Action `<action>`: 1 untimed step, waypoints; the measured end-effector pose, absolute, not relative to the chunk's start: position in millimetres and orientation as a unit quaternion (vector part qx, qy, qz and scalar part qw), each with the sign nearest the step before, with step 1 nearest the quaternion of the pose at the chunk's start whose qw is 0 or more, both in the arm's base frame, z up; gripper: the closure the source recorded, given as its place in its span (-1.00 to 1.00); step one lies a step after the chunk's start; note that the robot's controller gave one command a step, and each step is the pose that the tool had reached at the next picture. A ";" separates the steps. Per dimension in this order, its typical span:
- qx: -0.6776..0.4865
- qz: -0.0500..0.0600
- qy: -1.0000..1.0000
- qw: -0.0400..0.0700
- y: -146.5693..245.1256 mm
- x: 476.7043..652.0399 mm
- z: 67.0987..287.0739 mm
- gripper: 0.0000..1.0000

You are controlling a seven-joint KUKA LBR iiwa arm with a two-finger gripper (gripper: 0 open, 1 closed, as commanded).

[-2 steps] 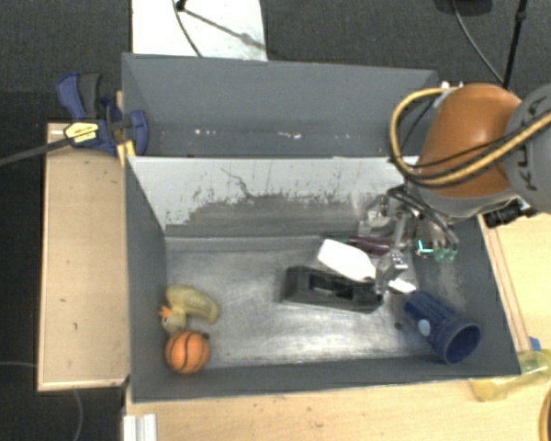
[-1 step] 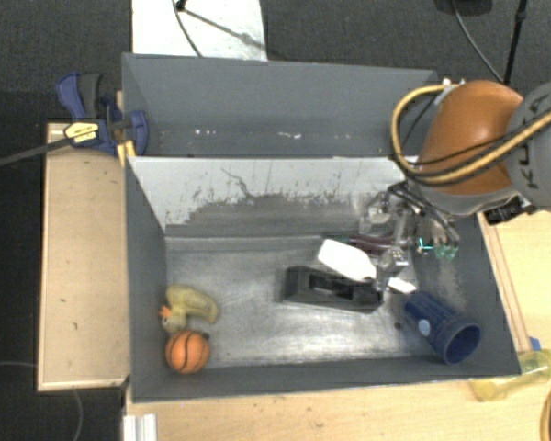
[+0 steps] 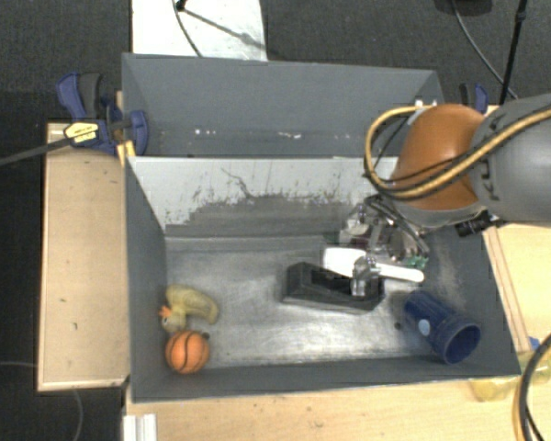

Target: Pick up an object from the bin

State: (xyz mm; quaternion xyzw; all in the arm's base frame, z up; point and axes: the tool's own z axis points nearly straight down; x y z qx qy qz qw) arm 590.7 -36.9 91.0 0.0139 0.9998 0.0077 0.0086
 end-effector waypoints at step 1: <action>0.014 0.008 1.000 0.009 -36.9 590.9 91.0 1.00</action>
Offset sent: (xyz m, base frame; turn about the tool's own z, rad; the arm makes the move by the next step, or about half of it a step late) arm -0.0021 -0.0059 0.1111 -0.0567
